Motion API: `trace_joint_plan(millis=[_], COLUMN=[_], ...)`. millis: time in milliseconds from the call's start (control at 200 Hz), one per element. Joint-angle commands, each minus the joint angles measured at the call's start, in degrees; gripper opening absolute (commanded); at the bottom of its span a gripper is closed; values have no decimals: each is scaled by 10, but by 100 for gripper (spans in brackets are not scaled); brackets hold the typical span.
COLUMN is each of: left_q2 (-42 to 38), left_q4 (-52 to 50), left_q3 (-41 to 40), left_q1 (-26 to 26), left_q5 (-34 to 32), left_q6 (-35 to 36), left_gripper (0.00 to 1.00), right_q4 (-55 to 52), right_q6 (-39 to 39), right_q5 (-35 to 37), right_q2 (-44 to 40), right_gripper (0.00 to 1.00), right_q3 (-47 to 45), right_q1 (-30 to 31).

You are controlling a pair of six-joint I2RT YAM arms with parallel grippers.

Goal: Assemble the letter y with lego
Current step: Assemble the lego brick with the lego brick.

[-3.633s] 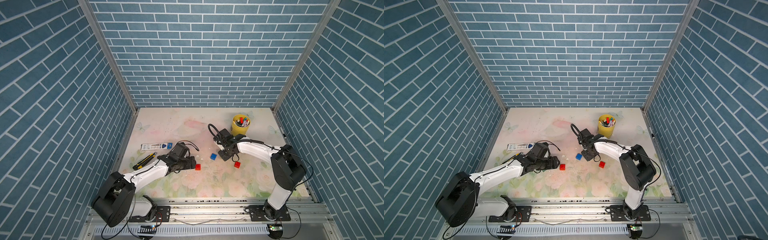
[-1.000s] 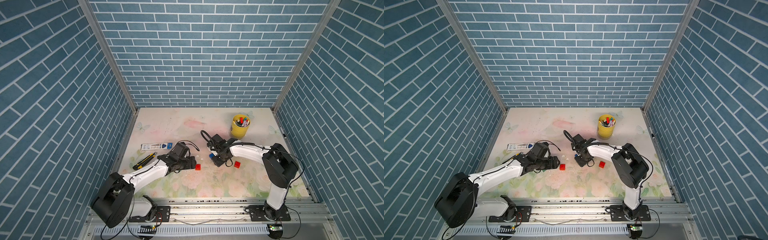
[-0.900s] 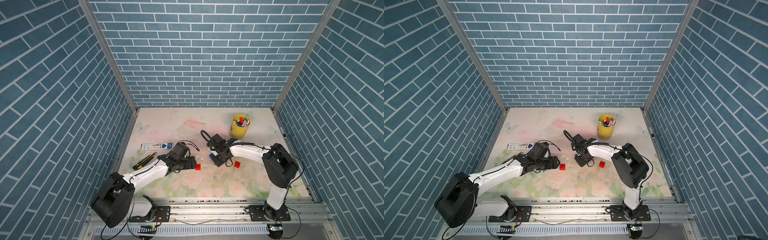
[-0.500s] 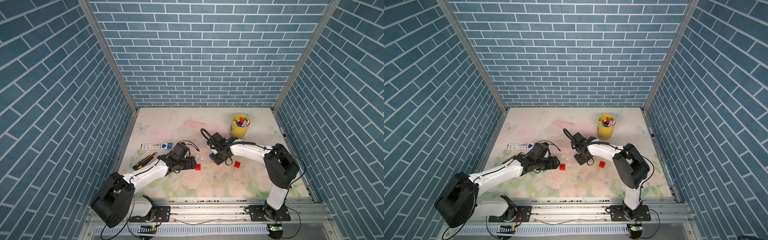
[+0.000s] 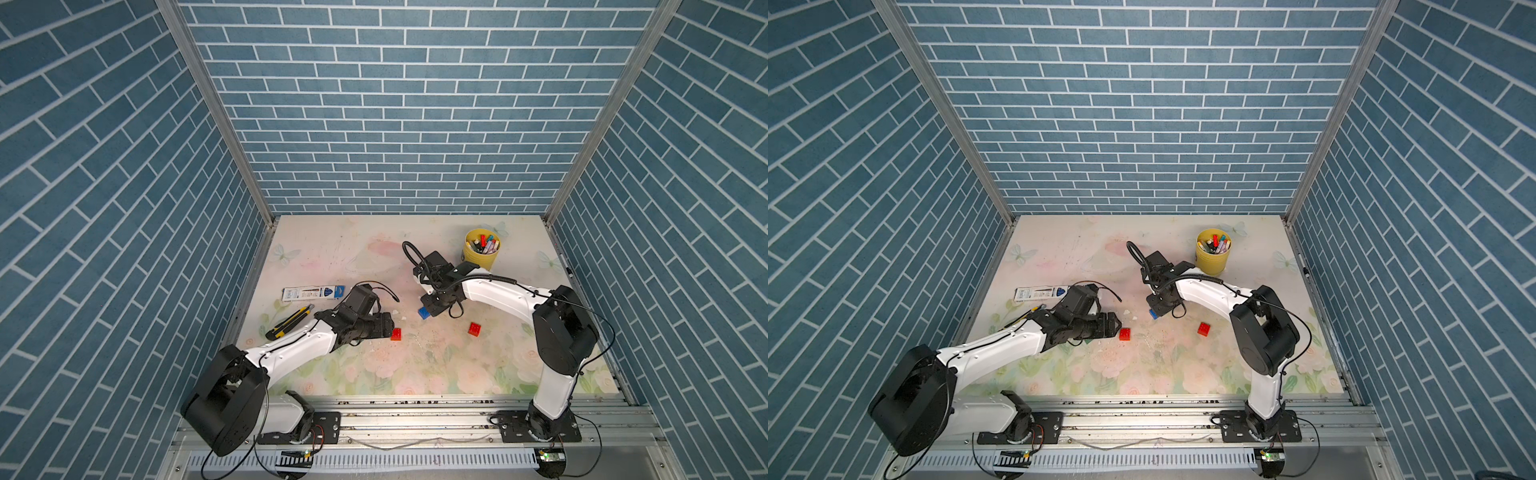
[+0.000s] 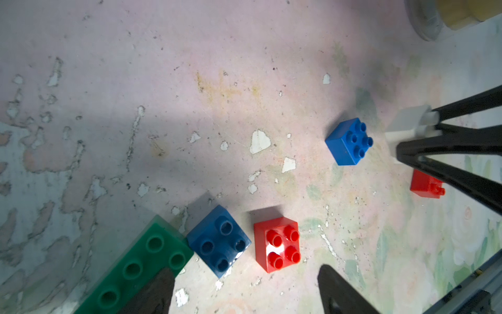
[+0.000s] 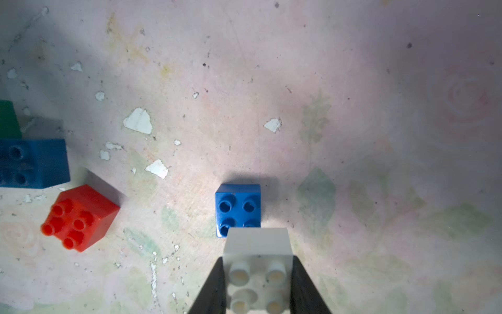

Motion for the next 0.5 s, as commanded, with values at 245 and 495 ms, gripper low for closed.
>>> trace_joint_plan(millis=[245, 495], left_q2=[-14, -7], left_q4=[11, 4], left_q3=[-9, -5], left_q1=[-8, -9], left_q5=[23, 15], left_q6=[19, 24], left_gripper=[86, 86], right_q4=[-23, -35], right_q6=[-11, -10], right_q5=[-26, -31], right_q2=[32, 45], right_gripper=[24, 24], right_q3=[15, 19], right_q1=[4, 8])
